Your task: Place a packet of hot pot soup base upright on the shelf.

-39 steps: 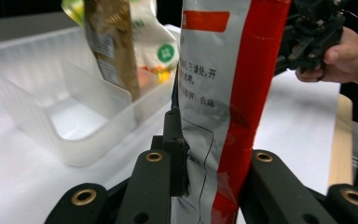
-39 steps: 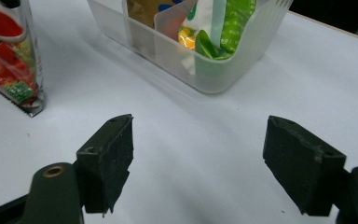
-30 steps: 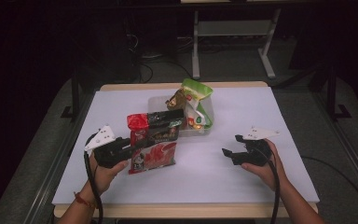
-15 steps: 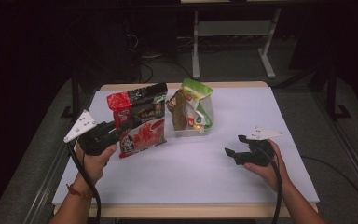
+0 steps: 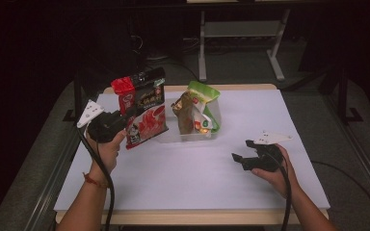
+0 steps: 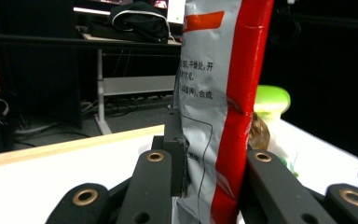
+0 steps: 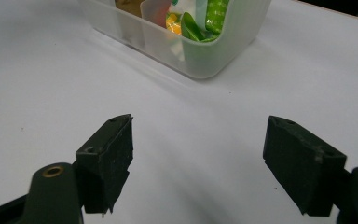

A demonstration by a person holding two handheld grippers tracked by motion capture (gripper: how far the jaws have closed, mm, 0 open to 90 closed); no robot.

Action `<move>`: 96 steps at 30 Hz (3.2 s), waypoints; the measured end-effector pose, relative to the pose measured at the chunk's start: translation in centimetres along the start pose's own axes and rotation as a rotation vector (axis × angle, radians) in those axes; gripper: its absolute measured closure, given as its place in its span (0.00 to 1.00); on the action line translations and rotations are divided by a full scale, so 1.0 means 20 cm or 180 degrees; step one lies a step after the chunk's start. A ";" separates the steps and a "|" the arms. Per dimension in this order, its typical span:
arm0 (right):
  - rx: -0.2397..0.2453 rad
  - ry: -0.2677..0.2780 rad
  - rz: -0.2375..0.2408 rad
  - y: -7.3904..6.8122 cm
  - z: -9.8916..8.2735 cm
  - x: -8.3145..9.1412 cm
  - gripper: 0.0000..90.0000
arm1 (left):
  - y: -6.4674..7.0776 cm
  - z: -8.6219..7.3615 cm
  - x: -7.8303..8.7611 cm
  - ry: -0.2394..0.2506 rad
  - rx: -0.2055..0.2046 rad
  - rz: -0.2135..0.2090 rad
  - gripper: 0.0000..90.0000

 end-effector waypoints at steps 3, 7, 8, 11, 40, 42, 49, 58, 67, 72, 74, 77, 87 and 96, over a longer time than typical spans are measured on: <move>-0.0006 -0.0011 0.0000 0.00 0.00 0.00 0.26 | 0.00 0.02 -0.06 -0.0021 0.0012 0.0106 0.86; 0.0002 -0.0021 0.0025 0.00 -0.01 0.00 0.26 | 0.00 0.02 -0.15 -0.0052 0.0046 0.0241 0.86; 0.0006 -0.0024 0.0030 -0.01 -0.01 0.00 0.26 | 0.00 0.02 -0.17 -0.0068 0.0054 0.0274 0.86; 0.0013 -0.0030 0.0027 0.00 -0.01 -0.01 0.26 | -0.01 0.02 -0.23 -0.0116 0.0084 0.0411 0.86; 0.0076 -0.0154 0.0173 -0.05 -0.04 -0.03 0.25 | 0.06 -0.04 -0.55 -0.0070 0.0130 0.0986 0.86; 0.0067 -0.0156 0.0183 -0.05 -0.04 -0.03 0.25 | 0.08 -0.05 -0.56 -0.0013 0.0129 0.0971 0.86; 0.0094 -0.0205 0.0195 -0.05 -0.05 -0.04 0.25 | 0.11 -0.09 -0.54 0.0145 0.0168 0.0842 0.85; 0.0129 -0.0236 0.0219 -0.07 -0.06 -0.04 0.24 | 0.14 -0.23 -0.53 0.0012 0.0201 0.0662 0.84; 0.0142 -0.0263 0.0223 -0.07 -0.07 -0.05 0.24 | 0.15 -0.25 -0.47 -0.0046 -0.0075 0.0401 0.83; 0.0155 -0.0315 0.0228 -0.08 -0.08 -0.06 0.24 | 0.15 -0.24 -0.51 -0.0315 -0.0357 0.0227 0.81; 0.0172 -0.0338 0.0238 -0.09 -0.08 -0.07 0.24 | 0.14 -0.23 -0.53 -0.0384 -0.0366 0.0187 0.80; 0.0201 -0.0361 0.0238 -0.09 -0.09 -0.07 0.24 | 0.13 -0.23 -0.54 -0.0461 -0.0367 0.0100 0.79; 0.0276 -0.0452 0.0259 -0.10 -0.10 -0.08 0.25 | 0.15 -0.28 -0.57 -0.0819 -0.0570 -0.0008 0.78; 0.0272 -0.0489 0.0277 -0.11 -0.11 -0.09 0.25 | 0.14 -0.38 -0.53 -0.0753 -0.0630 0.0077 0.81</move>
Point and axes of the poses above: each handheld gripper's, and its own axes: x roughly backward along the jaws, z roughly out of its top, y roughly to its right, the point moved 7 cm from there along -x, roughly forward along the jaws, and after that the axes turned 12 degrees about -x, right-handed, at the moved point
